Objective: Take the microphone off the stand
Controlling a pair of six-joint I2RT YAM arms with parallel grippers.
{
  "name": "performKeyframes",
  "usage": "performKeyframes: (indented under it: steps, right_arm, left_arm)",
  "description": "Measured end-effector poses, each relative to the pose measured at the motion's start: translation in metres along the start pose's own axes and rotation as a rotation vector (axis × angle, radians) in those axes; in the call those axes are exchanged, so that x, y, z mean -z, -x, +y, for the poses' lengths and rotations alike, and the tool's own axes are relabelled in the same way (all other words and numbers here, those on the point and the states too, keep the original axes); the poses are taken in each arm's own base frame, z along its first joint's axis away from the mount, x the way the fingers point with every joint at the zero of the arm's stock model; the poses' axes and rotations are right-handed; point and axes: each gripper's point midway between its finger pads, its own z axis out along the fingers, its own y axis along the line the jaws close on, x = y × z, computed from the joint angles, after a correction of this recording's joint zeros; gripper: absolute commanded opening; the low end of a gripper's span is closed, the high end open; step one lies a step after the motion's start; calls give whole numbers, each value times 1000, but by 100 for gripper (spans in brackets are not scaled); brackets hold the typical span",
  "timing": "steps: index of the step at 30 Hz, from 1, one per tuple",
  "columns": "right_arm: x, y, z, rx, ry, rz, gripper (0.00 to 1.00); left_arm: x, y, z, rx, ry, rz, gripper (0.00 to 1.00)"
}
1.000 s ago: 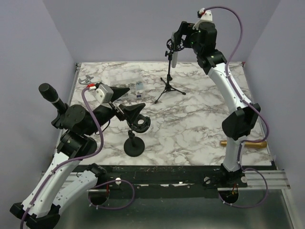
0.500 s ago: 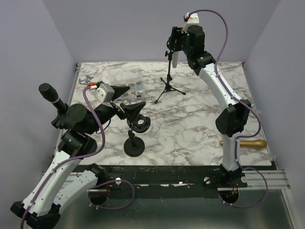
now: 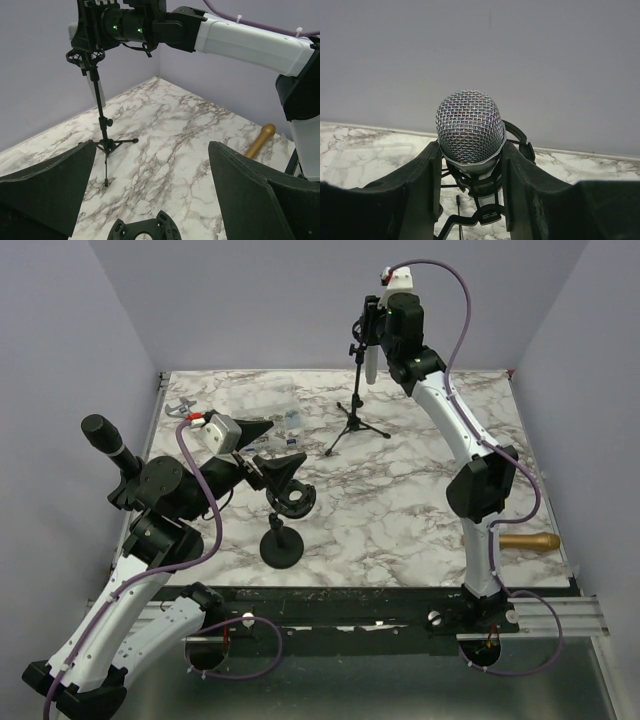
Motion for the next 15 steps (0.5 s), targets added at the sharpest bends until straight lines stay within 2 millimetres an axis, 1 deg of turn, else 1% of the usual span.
performKeyframes:
  steps: [3, 6, 12, 14, 15]
  right_arm:
    - [2, 5, 1, 11, -6, -7, 14]
    - [5, 17, 4, 15, -6, -29, 12]
    - [18, 46, 0, 17, -27, -82, 6]
    - [26, 59, -3, 19, -39, -104, 1]
    - [29, 67, -5, 17, -43, -119, 1]
  left_arm:
    - [0, 0, 0, -1, 0, 0, 99]
    - [-1, -1, 1, 0, 1, 2, 99]
    - [-4, -6, 2, 5, 3, 18, 99]
    - [-5, -8, 3, 7, 4, 22, 99]
    - [-6, -8, 3, 8, 4, 24, 99]
